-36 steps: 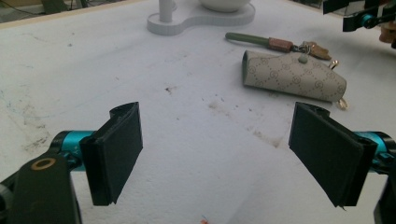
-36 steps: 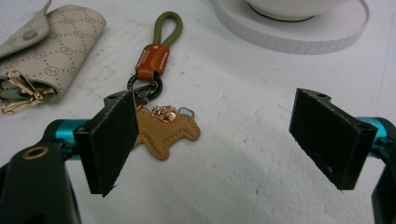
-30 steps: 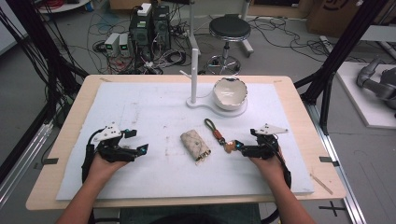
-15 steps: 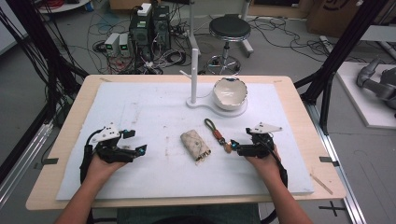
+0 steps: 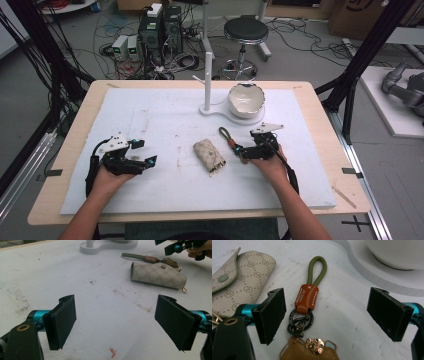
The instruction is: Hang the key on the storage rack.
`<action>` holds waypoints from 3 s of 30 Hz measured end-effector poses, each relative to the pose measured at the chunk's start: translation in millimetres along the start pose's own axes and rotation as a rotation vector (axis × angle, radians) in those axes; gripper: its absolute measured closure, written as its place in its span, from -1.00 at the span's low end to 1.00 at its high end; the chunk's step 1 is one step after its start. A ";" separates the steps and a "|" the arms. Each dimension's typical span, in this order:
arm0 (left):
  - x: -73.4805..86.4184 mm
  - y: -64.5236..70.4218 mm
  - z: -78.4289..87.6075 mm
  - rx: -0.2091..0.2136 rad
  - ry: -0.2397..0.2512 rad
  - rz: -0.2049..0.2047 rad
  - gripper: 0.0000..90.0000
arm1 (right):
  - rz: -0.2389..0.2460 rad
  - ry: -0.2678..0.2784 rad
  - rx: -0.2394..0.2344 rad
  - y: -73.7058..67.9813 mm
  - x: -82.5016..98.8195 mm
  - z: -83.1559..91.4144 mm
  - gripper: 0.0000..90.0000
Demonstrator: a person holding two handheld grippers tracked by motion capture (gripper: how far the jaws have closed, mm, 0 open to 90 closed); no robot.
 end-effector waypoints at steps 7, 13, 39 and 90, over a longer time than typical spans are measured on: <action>1.7 -0.6 0.1 -0.007 -0.016 -0.007 -0.61 | 0.039 -0.066 -0.016 -11.0 -4.1 -18.9 -0.65; 2.2 -1.1 1.4 -0.012 -0.020 -0.009 -0.61 | 0.029 -0.104 -0.014 -12.6 -2.7 -28.0 -0.62; 3.3 -0.4 2.7 -0.025 -0.030 -0.009 -0.61 | 0.057 -0.138 0.006 -11.8 -3.3 -20.1 0.61; 9.1 -1.5 0.3 -0.030 -0.058 -0.002 -0.61 | 0.188 0.242 0.125 -29.4 -168.1 14.7 0.62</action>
Point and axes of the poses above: each handheld gripper's, and its own axes: z roughly backward along the jaws, x roughly out of its underside, y roughly to its right, the point moved 5 cm from there along -z, roughly forward along the jaws, and after that the axes turned 4 degrees about -z, right-handed, at the moved point
